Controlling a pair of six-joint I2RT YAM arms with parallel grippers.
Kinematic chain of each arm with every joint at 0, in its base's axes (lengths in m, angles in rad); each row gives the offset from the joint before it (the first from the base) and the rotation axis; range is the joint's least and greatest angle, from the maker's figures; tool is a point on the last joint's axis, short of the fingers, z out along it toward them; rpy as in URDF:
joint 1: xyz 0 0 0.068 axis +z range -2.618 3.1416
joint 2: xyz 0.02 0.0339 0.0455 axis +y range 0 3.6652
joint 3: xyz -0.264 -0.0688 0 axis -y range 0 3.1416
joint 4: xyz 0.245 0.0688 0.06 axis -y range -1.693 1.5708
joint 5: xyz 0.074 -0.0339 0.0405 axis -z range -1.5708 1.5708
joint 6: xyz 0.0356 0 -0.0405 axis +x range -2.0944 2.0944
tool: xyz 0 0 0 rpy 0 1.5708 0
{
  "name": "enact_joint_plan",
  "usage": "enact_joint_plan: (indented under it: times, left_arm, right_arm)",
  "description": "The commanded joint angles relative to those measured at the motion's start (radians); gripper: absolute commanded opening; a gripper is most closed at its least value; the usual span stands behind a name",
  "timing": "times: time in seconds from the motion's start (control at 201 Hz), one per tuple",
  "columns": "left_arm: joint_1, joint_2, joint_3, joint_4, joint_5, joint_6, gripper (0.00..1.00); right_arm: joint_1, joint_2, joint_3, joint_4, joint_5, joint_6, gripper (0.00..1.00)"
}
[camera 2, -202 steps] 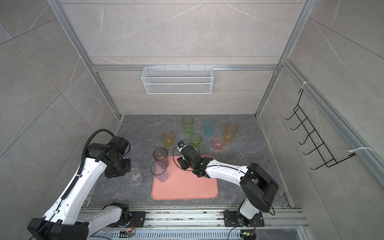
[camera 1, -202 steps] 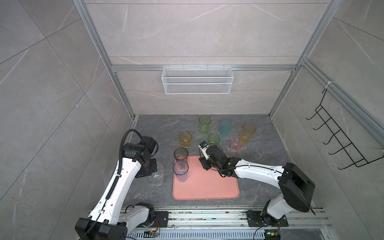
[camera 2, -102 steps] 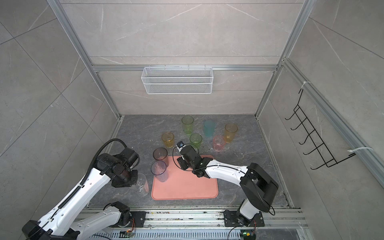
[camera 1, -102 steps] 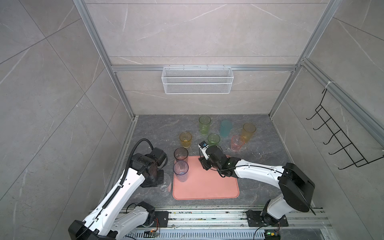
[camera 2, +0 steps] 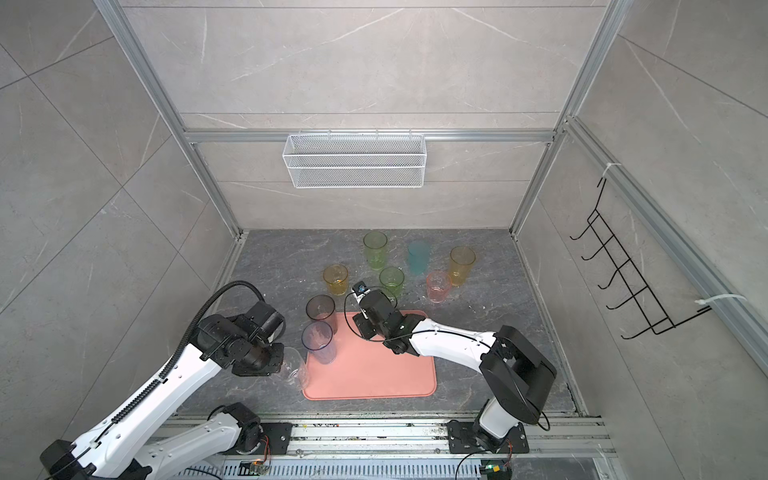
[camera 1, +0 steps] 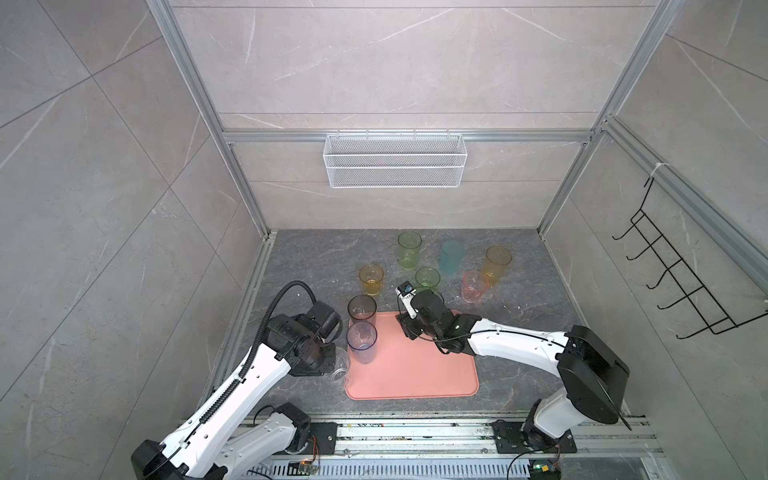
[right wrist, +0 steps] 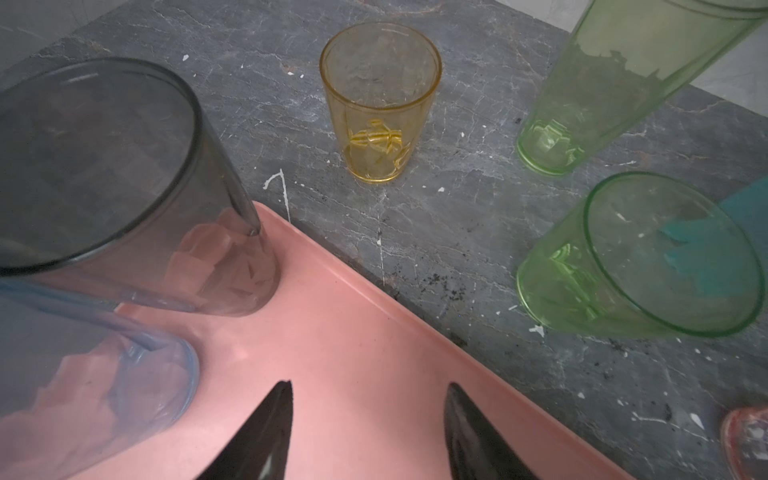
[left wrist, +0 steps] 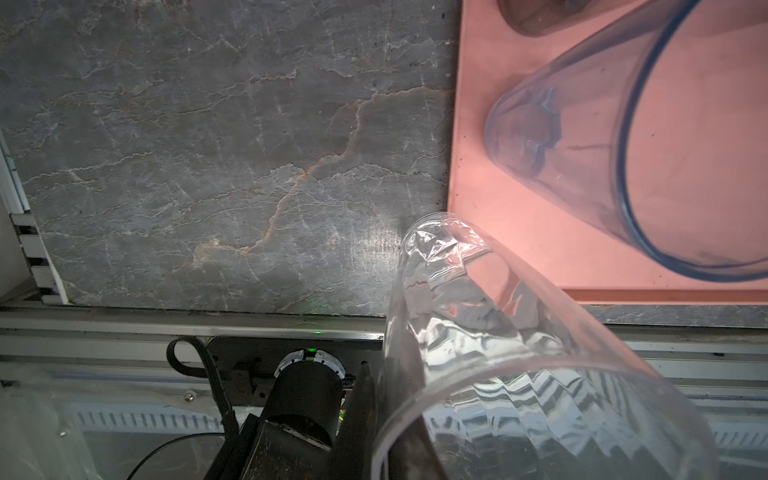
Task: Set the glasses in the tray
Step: 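Lower the clear cup onto the tray nearest the robot, beside the pale blue cup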
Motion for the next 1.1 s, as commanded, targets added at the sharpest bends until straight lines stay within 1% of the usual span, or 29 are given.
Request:
enact_joint_plan:
  times: [0.0, 0.115, 0.358, 0.622, 0.752, 1.095]
  left_arm:
    - [-0.023, -0.012, -0.006, 0.042, 0.038, -0.032, 0.0]
    - [-0.053, 0.002, -0.006, 0.057, 0.033, -0.049, 0.0]
    - [-0.147, 0.04, 0.004, 0.076, 0.016, -0.082, 0.0]
    - [-0.225, 0.111, 0.015, 0.098, -0.011, -0.105, 0.0]
    - [-0.245, 0.145, 0.024, 0.117, -0.013, -0.106, 0.0]
    - [-0.259, 0.189, 0.025, 0.165, -0.004, -0.091, 0.0]
  right_arm:
    - [0.009, 0.022, 0.024, -0.014, 0.022, -0.023, 0.6]
    - [0.009, 0.027, 0.027, -0.015, 0.022, -0.023, 0.6]
    - [0.009, 0.032, 0.032, -0.019, 0.023, -0.023, 0.6]
    - [0.011, 0.032, 0.033, -0.02, 0.025, -0.026, 0.6]
    - [0.01, 0.033, 0.033, -0.021, 0.027, -0.026, 0.6]
    - [0.012, 0.029, 0.033, -0.025, 0.027, -0.027, 0.6]
